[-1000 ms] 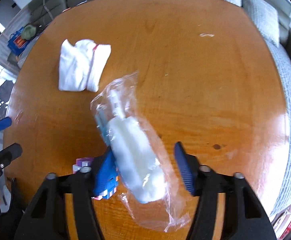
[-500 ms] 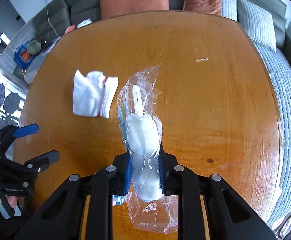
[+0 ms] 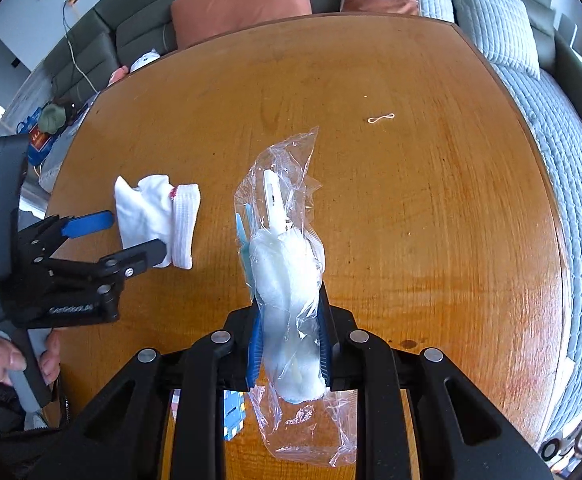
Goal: Collect trash
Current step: 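Grasp the bagged toothbrush with the right tool while the left tool grasps the white tissue pack, then carry the toothbrush bag and tissue pack over the black bin and open both tools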
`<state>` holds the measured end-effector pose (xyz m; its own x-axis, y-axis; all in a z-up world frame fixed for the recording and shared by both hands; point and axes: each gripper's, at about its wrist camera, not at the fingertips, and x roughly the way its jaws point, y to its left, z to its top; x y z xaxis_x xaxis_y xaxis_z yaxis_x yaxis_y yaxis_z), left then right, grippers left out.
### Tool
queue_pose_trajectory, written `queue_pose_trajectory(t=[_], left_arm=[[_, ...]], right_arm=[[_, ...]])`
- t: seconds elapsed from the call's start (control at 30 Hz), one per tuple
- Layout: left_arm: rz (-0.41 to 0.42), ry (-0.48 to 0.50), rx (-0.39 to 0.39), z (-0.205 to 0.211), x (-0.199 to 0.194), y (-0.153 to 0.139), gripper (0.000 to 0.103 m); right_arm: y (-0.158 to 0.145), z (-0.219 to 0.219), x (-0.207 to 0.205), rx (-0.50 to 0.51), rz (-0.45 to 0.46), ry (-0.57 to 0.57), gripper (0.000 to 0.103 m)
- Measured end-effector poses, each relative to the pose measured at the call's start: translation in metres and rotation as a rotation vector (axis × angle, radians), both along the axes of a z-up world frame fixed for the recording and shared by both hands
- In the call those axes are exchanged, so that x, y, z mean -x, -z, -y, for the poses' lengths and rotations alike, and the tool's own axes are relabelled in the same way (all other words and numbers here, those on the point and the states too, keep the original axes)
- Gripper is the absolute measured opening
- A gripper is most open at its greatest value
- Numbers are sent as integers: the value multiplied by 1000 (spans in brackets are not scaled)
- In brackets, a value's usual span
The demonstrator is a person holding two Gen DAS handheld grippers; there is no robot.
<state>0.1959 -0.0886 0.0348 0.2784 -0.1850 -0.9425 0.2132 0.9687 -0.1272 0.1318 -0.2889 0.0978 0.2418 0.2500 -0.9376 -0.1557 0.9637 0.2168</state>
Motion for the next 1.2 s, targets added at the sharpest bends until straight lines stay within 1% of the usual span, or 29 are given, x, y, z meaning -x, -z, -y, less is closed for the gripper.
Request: queue_pose_trajectory(t=[0.1, 0.13, 0.2, 0.27, 0.33, 0.4, 0.43, 0.47, 0.5, 0.53, 0.6, 0.7, 0.87, 1.0, 1.2], left_arm=[[6, 12, 2, 4, -5, 4, 97], [19, 17, 0, 5, -5, 4, 97], [72, 28, -10, 7, -3, 1, 97], [89, 42, -20, 8, -3, 2, 91], [78, 54, -21, 10, -4, 5, 70], [61, 71, -11, 12, -5, 11, 57], [79, 87, -5, 13, -4, 11, 47], [82, 100, 5, 14, -4, 11, 42], [79, 114, 29, 14, -2, 11, 32], [78, 114, 51, 13, -1, 10, 26], [86, 114, 69, 8, 1, 6, 20], [112, 108, 98, -3, 9, -6, 18], [167, 85, 121, -28, 28, -30, 18], [197, 22, 106, -47, 47, -43, 18], [232, -44, 97, -93, 82, -57, 18]], right_arm=[[1, -3, -3, 1, -6, 10, 24], [2, -3, -5, 1, -8, 11, 24], [2, -4, -5, 1, -9, 13, 24], [2, -6, -6, 3, -9, 12, 24], [1, -8, -5, 6, -7, 12, 24], [0, -6, -5, 9, -2, 11, 24], [-2, -7, -4, 12, 2, 11, 24], [-4, -7, -4, 16, 7, 12, 24], [-6, -7, -3, 19, 11, 14, 24], [-9, -8, -1, 22, 17, 15, 24], [-17, -9, 2, 29, 31, 18, 24], [-27, -14, 9, 36, 52, 17, 24], [-47, -30, 23, 35, 91, -3, 24], [-58, -49, 34, 17, 108, -27, 24], [-66, -95, 46, -12, 110, -91, 24]])
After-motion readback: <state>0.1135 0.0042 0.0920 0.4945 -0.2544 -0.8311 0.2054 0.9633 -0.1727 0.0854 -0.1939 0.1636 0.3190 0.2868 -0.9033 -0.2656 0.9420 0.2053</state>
